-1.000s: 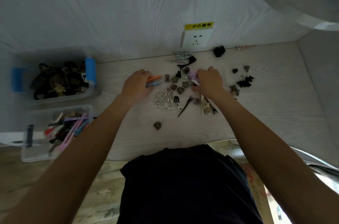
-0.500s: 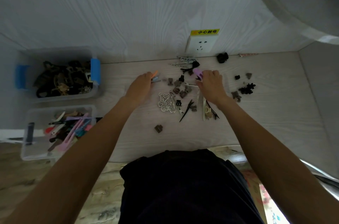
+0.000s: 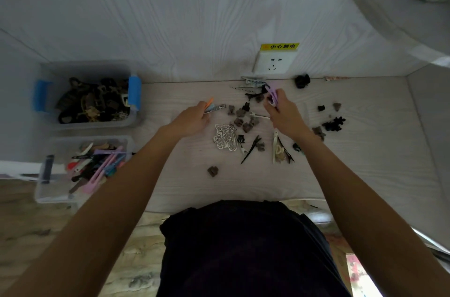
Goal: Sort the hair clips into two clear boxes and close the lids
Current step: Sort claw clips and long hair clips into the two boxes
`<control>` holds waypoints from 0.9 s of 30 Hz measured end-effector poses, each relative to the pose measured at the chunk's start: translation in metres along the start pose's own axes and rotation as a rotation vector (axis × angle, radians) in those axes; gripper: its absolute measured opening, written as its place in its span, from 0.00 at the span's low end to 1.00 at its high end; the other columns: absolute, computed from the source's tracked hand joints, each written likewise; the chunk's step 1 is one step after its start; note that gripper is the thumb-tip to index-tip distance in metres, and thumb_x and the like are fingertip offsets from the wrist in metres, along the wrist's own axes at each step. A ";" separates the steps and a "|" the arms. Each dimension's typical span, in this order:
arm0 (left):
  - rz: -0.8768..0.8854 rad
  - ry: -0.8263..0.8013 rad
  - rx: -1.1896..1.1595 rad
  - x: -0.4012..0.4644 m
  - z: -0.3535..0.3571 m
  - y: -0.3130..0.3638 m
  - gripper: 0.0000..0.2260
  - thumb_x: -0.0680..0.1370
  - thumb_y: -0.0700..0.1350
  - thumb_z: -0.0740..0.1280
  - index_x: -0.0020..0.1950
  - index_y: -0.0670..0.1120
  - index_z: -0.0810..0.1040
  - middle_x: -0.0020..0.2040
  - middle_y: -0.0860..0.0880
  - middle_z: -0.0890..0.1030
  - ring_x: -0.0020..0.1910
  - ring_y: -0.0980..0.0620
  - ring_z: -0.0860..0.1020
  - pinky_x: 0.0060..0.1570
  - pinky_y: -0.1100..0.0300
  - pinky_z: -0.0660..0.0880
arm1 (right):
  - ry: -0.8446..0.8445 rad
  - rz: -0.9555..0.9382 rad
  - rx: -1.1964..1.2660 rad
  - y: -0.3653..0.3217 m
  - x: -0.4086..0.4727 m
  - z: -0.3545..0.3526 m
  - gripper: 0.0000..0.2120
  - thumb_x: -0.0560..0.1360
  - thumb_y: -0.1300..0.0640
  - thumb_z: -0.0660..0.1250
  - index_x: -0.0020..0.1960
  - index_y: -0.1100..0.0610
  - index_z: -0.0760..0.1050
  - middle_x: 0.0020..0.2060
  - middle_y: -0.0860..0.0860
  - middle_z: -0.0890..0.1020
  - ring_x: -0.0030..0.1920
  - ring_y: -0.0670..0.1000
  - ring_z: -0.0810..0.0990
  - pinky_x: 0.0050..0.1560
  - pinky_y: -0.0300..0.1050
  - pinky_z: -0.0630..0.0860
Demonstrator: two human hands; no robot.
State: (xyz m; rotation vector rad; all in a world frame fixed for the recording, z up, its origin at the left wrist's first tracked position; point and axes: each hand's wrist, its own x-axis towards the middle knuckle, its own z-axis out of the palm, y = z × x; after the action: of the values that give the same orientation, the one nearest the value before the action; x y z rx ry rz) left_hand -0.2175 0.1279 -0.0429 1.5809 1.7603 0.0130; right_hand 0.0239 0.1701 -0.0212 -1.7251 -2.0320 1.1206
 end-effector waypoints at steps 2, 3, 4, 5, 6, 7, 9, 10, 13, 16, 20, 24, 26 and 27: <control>-0.018 -0.032 -0.051 -0.004 0.003 -0.003 0.18 0.81 0.47 0.56 0.68 0.39 0.63 0.52 0.37 0.77 0.47 0.42 0.75 0.43 0.54 0.68 | -0.061 0.007 -0.068 0.000 -0.001 0.007 0.12 0.79 0.54 0.58 0.58 0.60 0.65 0.37 0.53 0.75 0.31 0.50 0.72 0.34 0.48 0.72; -0.025 -0.039 -0.051 -0.006 0.004 -0.003 0.18 0.81 0.48 0.56 0.67 0.38 0.63 0.50 0.38 0.76 0.45 0.43 0.74 0.41 0.55 0.67 | -0.089 0.003 -0.077 -0.002 -0.002 0.011 0.12 0.79 0.54 0.59 0.58 0.60 0.65 0.35 0.50 0.73 0.30 0.48 0.70 0.32 0.43 0.68; -0.033 -0.037 -0.046 -0.009 0.006 -0.003 0.18 0.81 0.49 0.57 0.66 0.39 0.64 0.49 0.40 0.76 0.43 0.45 0.73 0.38 0.56 0.66 | -0.113 -0.001 -0.080 -0.005 -0.002 0.015 0.12 0.79 0.54 0.59 0.58 0.60 0.65 0.34 0.49 0.72 0.29 0.47 0.69 0.30 0.41 0.65; -0.032 -0.028 -0.039 -0.010 0.008 -0.003 0.19 0.80 0.50 0.59 0.64 0.39 0.64 0.49 0.43 0.75 0.43 0.47 0.73 0.37 0.57 0.66 | -0.124 -0.007 -0.081 -0.009 -0.002 0.019 0.12 0.79 0.54 0.59 0.57 0.61 0.65 0.34 0.50 0.72 0.29 0.47 0.69 0.30 0.42 0.65; -0.035 -0.012 -0.044 -0.011 0.009 -0.002 0.20 0.79 0.52 0.60 0.64 0.40 0.64 0.50 0.45 0.75 0.44 0.48 0.72 0.39 0.57 0.66 | -0.130 -0.011 -0.090 -0.012 -0.001 0.023 0.13 0.79 0.54 0.60 0.57 0.61 0.65 0.35 0.52 0.73 0.30 0.48 0.69 0.31 0.43 0.65; -0.044 0.006 -0.051 -0.012 0.011 -0.001 0.21 0.79 0.55 0.60 0.64 0.41 0.64 0.50 0.47 0.74 0.45 0.48 0.72 0.41 0.57 0.66 | -0.136 -0.011 -0.097 -0.016 -0.001 0.026 0.13 0.79 0.54 0.60 0.56 0.62 0.65 0.37 0.53 0.74 0.30 0.49 0.69 0.31 0.43 0.66; -0.066 0.060 -0.016 -0.011 0.014 0.002 0.20 0.80 0.55 0.57 0.61 0.39 0.66 0.46 0.46 0.75 0.41 0.47 0.73 0.40 0.57 0.66 | -0.153 -0.002 -0.097 -0.020 -0.001 0.030 0.13 0.79 0.54 0.60 0.57 0.62 0.65 0.40 0.56 0.75 0.32 0.51 0.71 0.32 0.44 0.66; -0.062 0.093 0.018 -0.011 0.016 0.003 0.18 0.81 0.53 0.55 0.60 0.38 0.67 0.44 0.43 0.76 0.39 0.46 0.73 0.38 0.57 0.65 | -0.158 0.005 -0.095 -0.021 -0.003 0.031 0.13 0.79 0.54 0.59 0.58 0.62 0.65 0.40 0.56 0.75 0.33 0.52 0.71 0.32 0.44 0.66; -0.019 0.111 0.051 -0.015 0.018 0.006 0.14 0.82 0.47 0.54 0.60 0.37 0.67 0.45 0.38 0.78 0.36 0.46 0.71 0.36 0.57 0.64 | -0.154 0.007 -0.104 -0.025 -0.010 0.031 0.14 0.79 0.54 0.59 0.59 0.62 0.64 0.40 0.56 0.75 0.35 0.54 0.72 0.32 0.44 0.66; 0.014 0.118 0.008 -0.030 0.011 0.008 0.13 0.82 0.45 0.53 0.62 0.38 0.66 0.40 0.44 0.75 0.36 0.45 0.73 0.34 0.56 0.62 | -0.152 0.021 -0.069 -0.028 -0.018 0.031 0.14 0.79 0.54 0.59 0.58 0.62 0.64 0.38 0.55 0.73 0.35 0.54 0.71 0.34 0.44 0.65; 0.045 0.224 -0.173 -0.080 -0.014 -0.004 0.14 0.82 0.46 0.53 0.66 0.42 0.64 0.42 0.44 0.76 0.40 0.45 0.76 0.42 0.50 0.72 | -0.188 0.054 0.134 -0.051 -0.031 0.040 0.13 0.78 0.46 0.59 0.52 0.56 0.64 0.36 0.48 0.73 0.36 0.47 0.74 0.35 0.42 0.69; 0.128 0.339 -0.298 -0.148 -0.038 -0.047 0.16 0.81 0.46 0.56 0.68 0.46 0.67 0.47 0.50 0.77 0.42 0.53 0.75 0.43 0.57 0.71 | -0.263 0.106 0.360 -0.088 -0.047 0.067 0.12 0.79 0.45 0.55 0.54 0.53 0.63 0.39 0.49 0.74 0.36 0.44 0.78 0.31 0.38 0.70; 0.153 0.388 -0.256 -0.183 -0.046 -0.079 0.18 0.79 0.49 0.57 0.68 0.46 0.69 0.51 0.51 0.78 0.48 0.51 0.78 0.46 0.60 0.71 | -0.353 0.073 0.400 -0.111 -0.055 0.085 0.09 0.80 0.49 0.54 0.56 0.53 0.63 0.38 0.50 0.75 0.30 0.43 0.74 0.26 0.34 0.68; 0.145 0.398 -0.205 -0.193 -0.048 -0.092 0.19 0.78 0.50 0.57 0.68 0.46 0.70 0.53 0.49 0.79 0.51 0.49 0.78 0.48 0.61 0.69 | -0.390 0.059 0.407 -0.120 -0.057 0.090 0.08 0.81 0.50 0.54 0.57 0.52 0.64 0.37 0.51 0.75 0.29 0.44 0.72 0.26 0.33 0.68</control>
State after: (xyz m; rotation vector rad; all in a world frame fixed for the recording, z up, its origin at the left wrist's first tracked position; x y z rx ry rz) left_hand -0.3304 -0.0371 0.0468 1.6278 1.8618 0.5963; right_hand -0.1048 0.0827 0.0161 -1.4528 -1.7775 1.8597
